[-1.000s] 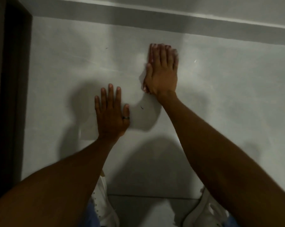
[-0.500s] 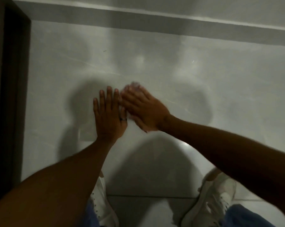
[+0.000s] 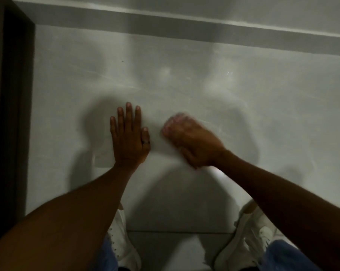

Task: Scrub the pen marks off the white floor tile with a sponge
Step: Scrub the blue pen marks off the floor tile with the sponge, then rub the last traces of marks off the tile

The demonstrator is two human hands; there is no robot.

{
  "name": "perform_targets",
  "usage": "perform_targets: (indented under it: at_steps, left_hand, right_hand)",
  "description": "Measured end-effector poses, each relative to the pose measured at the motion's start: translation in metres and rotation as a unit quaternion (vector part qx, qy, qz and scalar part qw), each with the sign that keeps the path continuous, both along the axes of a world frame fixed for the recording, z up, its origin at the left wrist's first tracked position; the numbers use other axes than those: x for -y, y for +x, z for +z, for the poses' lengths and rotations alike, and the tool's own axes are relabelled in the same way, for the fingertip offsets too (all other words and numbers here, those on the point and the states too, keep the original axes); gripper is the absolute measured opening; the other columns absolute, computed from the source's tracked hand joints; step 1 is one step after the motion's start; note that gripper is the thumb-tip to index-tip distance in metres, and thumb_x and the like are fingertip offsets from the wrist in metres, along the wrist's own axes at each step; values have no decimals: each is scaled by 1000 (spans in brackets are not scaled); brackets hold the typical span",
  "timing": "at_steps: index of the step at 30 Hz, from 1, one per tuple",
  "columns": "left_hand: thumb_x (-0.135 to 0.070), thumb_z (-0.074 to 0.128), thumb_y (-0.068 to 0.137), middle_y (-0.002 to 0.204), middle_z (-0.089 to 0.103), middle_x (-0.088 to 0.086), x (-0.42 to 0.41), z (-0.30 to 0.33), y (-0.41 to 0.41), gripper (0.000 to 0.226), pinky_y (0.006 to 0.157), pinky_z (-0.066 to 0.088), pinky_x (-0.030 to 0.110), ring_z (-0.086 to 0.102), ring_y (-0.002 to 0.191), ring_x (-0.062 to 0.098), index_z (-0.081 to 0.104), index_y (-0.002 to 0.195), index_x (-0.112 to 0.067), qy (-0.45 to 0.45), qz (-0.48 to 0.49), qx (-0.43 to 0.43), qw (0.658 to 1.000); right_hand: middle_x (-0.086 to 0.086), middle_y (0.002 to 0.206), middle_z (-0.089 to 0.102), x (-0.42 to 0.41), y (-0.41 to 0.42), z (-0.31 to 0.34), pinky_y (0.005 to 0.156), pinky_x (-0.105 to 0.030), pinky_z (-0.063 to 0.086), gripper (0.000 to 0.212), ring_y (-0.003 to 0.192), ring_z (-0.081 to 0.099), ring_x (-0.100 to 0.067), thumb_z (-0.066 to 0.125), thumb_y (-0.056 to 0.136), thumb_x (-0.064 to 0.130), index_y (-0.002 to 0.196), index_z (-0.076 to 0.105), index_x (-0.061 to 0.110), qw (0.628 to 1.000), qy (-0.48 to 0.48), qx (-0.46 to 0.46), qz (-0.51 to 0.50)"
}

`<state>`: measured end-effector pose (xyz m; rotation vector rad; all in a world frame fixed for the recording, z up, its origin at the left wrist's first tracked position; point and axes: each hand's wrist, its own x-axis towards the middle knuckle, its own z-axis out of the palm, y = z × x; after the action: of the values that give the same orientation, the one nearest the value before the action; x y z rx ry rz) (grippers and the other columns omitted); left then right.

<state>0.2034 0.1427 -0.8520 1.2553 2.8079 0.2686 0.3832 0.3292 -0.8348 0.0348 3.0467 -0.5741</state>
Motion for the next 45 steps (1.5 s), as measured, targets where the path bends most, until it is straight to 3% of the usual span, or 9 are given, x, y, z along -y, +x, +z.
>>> perform_targets:
  at_steps: [4, 10, 21, 30, 34, 37, 39, 42, 45]
  left_hand:
    - [-41, 34, 109, 180, 23, 15, 0, -1, -1, 67, 135, 16, 60, 18, 167, 40, 27, 171, -17, -3, 2, 19, 1000]
    - [-43, 29, 111, 180, 22, 16, 2, -1, 0, 67, 135, 14, 61, 19, 166, 42, 24, 172, -15, -6, -2, 15, 1000]
    - [-43, 33, 109, 180, 20, 16, 2, -5, -2, 70, 136, 12, 59, 16, 167, 41, 22, 172, -15, -24, 2, 18, 1000]
    - [-41, 35, 110, 182, 11, 14, -1, 31, -15, 69, 136, 7, 55, 9, 169, 39, 21, 173, -16, -116, -14, 158, 981]
    - [-23, 48, 113, 177, 28, 20, -12, 106, -57, 56, 131, 27, 45, 30, 161, 39, 38, 165, -2, -190, 74, 465, 861]
    - [-45, 45, 113, 156, 56, 13, -6, 202, -55, 52, 105, 48, 48, 57, 121, 34, 53, 154, -15, -153, 292, 659, 676]
    - [-56, 49, 108, 146, 64, 11, 5, 272, -45, 52, 100, 54, 52, 63, 114, 32, 62, 142, -19, -90, 364, 740, 558]
    - [-44, 62, 102, 137, 73, 15, 15, 372, -39, 42, 106, 55, 59, 68, 125, 35, 76, 128, -15, 88, 460, 795, 385]
    - [-22, 73, 100, 131, 78, 15, 33, 457, -60, 28, 109, 57, 59, 72, 125, 36, 76, 127, -17, 163, 465, 769, 407]
  right_hand:
    - [-16, 178, 29, -9, 23, 4, 134, -65, 21, 66, 169, 19, -37, 33, 110, 39, 170, 27, 13, 907, 77, 34, -413]
    - [-5, 179, 29, 2, 98, -2, 137, -56, 22, 65, 169, 20, -29, 44, 106, 35, 169, 32, 22, 977, -18, 31, 210]
    - [-18, 177, 31, -96, -8, 12, 139, -59, 10, 71, 167, 20, -41, 42, 102, 32, 168, 32, 9, 914, 21, 50, -403]
    - [-16, 182, 12, 31, -56, 41, 139, -55, -4, 93, 170, 3, -38, 72, 90, 24, 170, 25, 16, 965, -116, 186, -146]
    - [-19, 169, 44, 75, -46, 114, 131, -38, 27, 54, 158, 41, -37, 54, 111, 24, 163, 45, 16, 867, -307, 324, -221]
    - [-23, 90, 69, 85, -72, 208, 57, -22, 58, 43, 68, 71, -25, 49, 113, 46, 129, 65, 9, 520, -673, 243, -466]
    - [-15, 95, 70, 90, -96, 265, 58, -22, 60, 42, 72, 71, -21, 36, 116, 37, 121, 64, 6, 345, -770, 144, -517]
    - [-22, 129, 62, 101, -138, 349, 91, -39, 58, 47, 104, 66, -30, 34, 112, 17, 151, 49, -4, 310, -781, 98, -533]
    - [-16, 127, 68, 108, -179, 417, 97, -43, 58, 53, 110, 69, -29, 50, 102, 12, 155, 47, 3, 398, -782, 105, -469]
